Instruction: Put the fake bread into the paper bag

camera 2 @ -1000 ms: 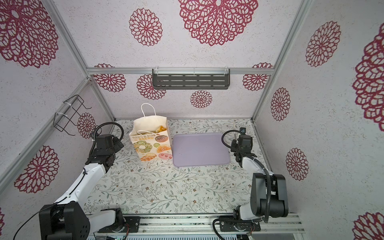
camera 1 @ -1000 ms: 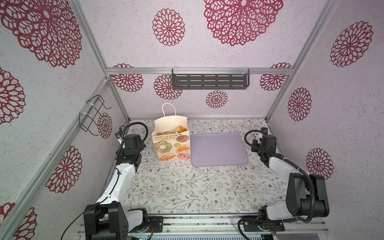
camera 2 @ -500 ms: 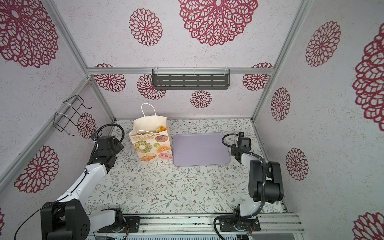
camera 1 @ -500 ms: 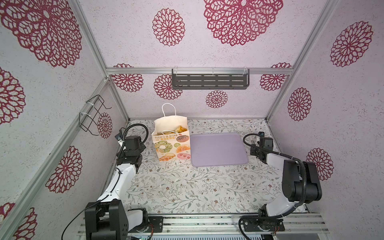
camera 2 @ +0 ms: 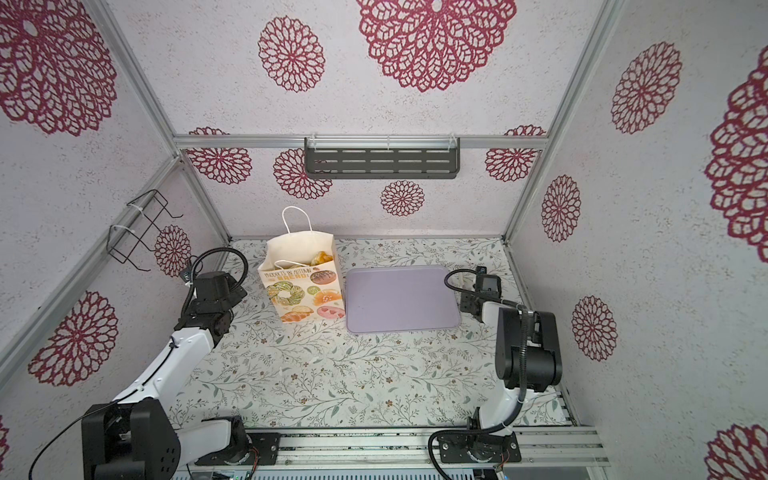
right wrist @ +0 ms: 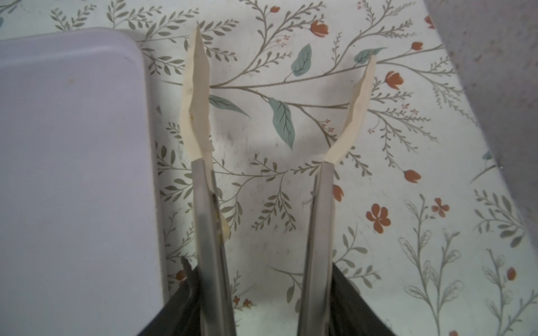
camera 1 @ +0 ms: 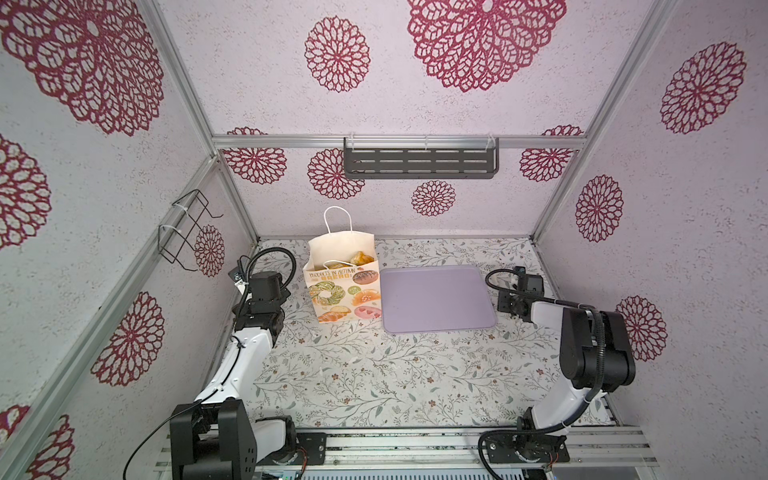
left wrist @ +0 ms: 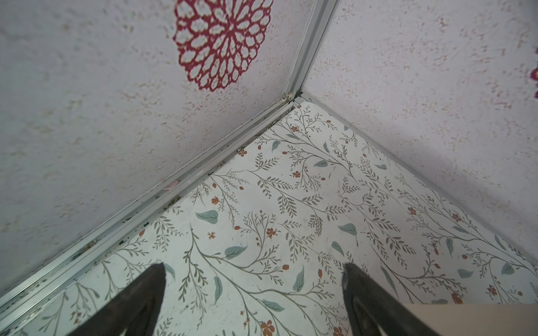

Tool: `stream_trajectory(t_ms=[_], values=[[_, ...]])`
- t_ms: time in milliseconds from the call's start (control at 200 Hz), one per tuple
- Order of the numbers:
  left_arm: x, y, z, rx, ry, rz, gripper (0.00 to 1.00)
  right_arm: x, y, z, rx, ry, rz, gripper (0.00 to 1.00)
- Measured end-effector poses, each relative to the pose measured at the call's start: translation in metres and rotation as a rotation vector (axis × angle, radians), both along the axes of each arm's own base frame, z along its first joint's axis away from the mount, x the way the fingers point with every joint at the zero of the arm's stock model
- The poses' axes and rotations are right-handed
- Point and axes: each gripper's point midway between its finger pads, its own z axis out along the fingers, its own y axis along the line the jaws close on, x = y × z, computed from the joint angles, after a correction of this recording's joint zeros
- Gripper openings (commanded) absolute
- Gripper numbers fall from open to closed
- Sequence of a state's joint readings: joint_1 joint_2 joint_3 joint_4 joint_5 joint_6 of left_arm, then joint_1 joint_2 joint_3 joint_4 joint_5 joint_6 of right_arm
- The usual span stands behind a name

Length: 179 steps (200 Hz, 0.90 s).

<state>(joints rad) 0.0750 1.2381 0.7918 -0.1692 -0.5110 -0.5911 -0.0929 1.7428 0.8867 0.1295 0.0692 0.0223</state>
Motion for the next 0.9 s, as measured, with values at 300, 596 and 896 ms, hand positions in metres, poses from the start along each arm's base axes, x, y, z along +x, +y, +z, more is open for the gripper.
stream_trajectory(t_ms=[300,596,896], values=[[-0.001,0.001,-0.007,-0.001,0.018,0.008,0.97,-0.002,-0.009,-0.001,0.036,-0.002,-0.035,0.76],[0.001,0.003,-0.003,0.01,-0.003,0.021,0.97,-0.005,-0.01,0.005,0.082,-0.03,-0.064,0.86],[0.0,0.004,-0.015,0.025,-0.014,0.016,0.97,-0.009,-0.008,0.036,0.117,-0.121,-0.081,0.99]])
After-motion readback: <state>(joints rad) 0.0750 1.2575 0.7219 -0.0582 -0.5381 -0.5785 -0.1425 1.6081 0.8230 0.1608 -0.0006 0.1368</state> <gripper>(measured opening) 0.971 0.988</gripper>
